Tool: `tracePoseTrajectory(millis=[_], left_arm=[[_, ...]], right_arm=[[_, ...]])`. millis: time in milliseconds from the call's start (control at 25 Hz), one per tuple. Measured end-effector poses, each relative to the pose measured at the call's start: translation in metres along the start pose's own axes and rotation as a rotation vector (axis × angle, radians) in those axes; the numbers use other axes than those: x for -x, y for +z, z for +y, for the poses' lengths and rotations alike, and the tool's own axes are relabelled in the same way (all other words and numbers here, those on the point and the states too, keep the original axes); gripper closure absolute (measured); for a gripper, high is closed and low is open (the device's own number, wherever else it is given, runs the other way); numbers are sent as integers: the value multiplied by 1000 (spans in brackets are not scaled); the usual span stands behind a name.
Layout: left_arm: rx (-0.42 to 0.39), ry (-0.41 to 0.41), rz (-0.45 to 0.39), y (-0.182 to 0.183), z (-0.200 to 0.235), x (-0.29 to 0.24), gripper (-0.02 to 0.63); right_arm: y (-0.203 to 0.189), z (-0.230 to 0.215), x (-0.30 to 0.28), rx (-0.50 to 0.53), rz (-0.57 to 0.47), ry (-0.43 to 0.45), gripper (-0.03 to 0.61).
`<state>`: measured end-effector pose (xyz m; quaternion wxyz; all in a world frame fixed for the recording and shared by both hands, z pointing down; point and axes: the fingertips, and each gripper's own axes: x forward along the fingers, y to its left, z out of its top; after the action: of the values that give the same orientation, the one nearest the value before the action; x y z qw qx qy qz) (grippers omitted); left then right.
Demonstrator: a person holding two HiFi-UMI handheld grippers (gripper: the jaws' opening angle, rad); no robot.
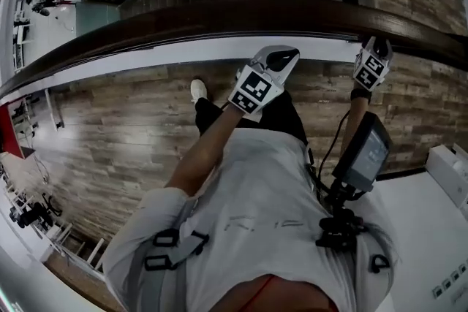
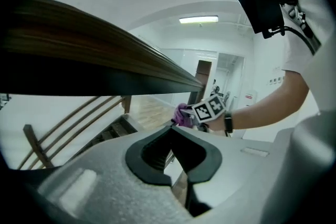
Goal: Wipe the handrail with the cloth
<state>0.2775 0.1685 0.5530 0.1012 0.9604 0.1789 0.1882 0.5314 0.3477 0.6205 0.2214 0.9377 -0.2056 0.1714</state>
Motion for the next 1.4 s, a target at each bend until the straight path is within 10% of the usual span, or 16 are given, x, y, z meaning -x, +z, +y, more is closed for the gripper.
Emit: tracePoseTrajectory(millis=[280,680,1080,1400], left_arm=[[117,291,2,-52,116,176,612],[298,705,-80,-118,233,423,613],[406,975,-185,-184,304,581,614],[422,969,-160,-209,323,592,614]], right_arm=[[77,309,152,83,-193,531,528],[168,641,297,190,-393,1123,528],[114,886,315,405,-333,1211,528],[80,1000,282,513,-241,1187,528]])
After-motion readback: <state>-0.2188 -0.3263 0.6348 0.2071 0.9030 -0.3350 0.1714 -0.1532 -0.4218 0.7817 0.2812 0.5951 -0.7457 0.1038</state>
